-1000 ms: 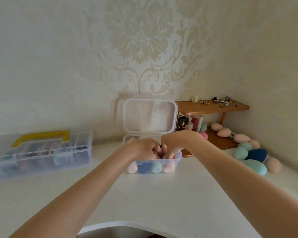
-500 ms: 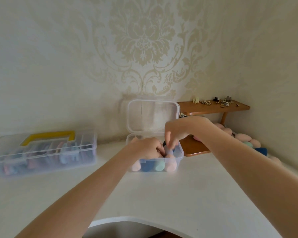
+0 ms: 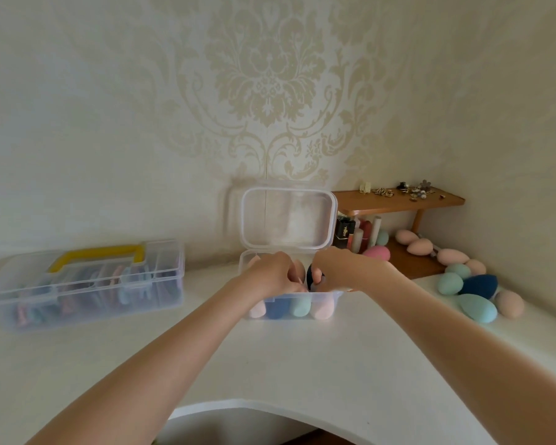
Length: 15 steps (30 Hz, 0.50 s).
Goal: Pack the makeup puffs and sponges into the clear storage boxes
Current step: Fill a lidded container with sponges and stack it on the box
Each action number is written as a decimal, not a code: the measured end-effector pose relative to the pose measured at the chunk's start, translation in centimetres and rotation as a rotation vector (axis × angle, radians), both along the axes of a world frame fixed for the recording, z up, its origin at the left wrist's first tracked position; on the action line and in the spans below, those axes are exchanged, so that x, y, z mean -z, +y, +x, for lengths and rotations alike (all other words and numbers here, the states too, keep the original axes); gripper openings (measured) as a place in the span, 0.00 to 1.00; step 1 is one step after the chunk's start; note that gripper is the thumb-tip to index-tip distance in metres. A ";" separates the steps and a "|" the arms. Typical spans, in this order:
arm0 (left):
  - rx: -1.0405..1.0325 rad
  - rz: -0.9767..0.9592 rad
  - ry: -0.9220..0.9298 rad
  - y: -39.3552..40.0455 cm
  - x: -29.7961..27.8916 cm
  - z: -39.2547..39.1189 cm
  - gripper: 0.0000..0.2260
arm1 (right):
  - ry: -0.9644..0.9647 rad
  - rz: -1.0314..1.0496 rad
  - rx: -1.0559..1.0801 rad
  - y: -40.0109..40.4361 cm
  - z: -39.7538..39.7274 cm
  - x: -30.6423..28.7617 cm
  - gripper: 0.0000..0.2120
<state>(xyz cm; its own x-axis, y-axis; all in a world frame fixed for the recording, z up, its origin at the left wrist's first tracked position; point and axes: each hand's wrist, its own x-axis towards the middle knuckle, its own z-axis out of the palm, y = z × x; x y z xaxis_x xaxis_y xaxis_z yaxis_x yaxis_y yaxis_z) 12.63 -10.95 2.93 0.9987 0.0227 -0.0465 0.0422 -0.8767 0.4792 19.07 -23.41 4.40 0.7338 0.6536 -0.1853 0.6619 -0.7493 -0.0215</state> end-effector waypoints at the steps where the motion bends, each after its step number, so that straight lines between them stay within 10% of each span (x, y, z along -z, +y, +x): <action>1: -0.001 0.013 0.005 0.0 -0.1 0.0 0.11 | -0.022 -0.008 0.021 0.1 -0.3 0.0 0.09; 15: 0.004 0.061 -0.003 -0.3 -0.2 0.2 0.08 | 0.068 0.112 -0.029 -1.3 -0.6 -0.6 0.10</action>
<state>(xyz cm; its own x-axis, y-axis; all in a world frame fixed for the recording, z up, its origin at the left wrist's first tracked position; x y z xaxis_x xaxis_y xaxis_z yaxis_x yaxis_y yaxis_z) 12.85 -11.24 3.13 0.9989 0.0210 -0.0424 0.0371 -0.9047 0.4245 18.46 -24.69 5.04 0.7028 0.6935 -0.1585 0.6772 -0.7204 -0.1498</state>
